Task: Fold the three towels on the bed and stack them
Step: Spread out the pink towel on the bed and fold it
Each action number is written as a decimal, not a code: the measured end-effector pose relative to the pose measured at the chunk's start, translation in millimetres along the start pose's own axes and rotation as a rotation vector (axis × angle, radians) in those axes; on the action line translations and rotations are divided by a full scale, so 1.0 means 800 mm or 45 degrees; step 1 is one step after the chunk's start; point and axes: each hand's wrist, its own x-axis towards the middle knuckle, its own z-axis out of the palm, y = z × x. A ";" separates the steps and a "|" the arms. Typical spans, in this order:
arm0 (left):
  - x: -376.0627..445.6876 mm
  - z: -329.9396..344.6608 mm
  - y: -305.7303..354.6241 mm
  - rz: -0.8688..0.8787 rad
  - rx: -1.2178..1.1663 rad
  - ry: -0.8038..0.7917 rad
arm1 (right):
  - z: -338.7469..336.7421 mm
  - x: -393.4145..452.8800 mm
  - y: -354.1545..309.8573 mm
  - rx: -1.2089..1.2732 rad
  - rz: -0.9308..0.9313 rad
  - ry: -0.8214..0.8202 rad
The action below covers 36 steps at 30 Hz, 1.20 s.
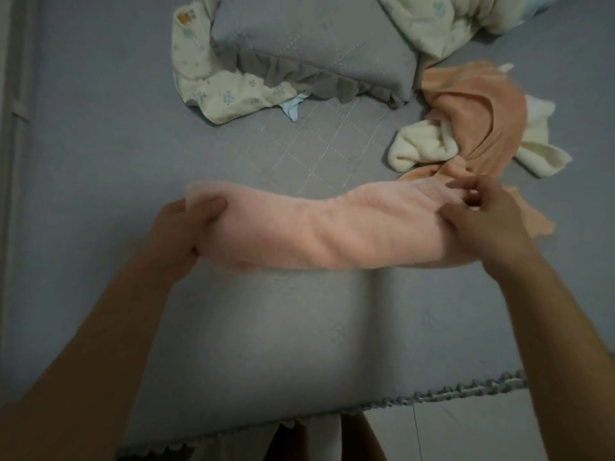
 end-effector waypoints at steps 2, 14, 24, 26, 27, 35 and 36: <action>0.022 0.024 -0.020 0.067 0.097 0.234 | 0.035 0.016 0.012 0.066 -0.034 0.012; -0.009 0.022 -0.195 -0.192 0.212 0.294 | 0.116 -0.040 0.179 -0.077 0.112 -0.324; -0.031 0.057 -0.153 0.027 0.375 0.312 | 0.094 -0.022 0.169 -0.223 -0.119 -0.513; -0.032 0.056 -0.133 0.055 0.228 0.371 | 0.083 -0.023 0.162 -0.221 -0.139 -0.479; -0.032 0.052 -0.125 0.070 0.140 0.380 | 0.075 -0.023 0.159 -0.202 -0.129 -0.465; -0.055 0.023 -0.104 0.042 -0.204 0.525 | 0.017 -0.026 0.146 0.621 0.326 -0.396; -0.057 0.028 -0.120 -0.058 -0.221 0.443 | 0.025 -0.030 0.149 0.561 0.357 -0.424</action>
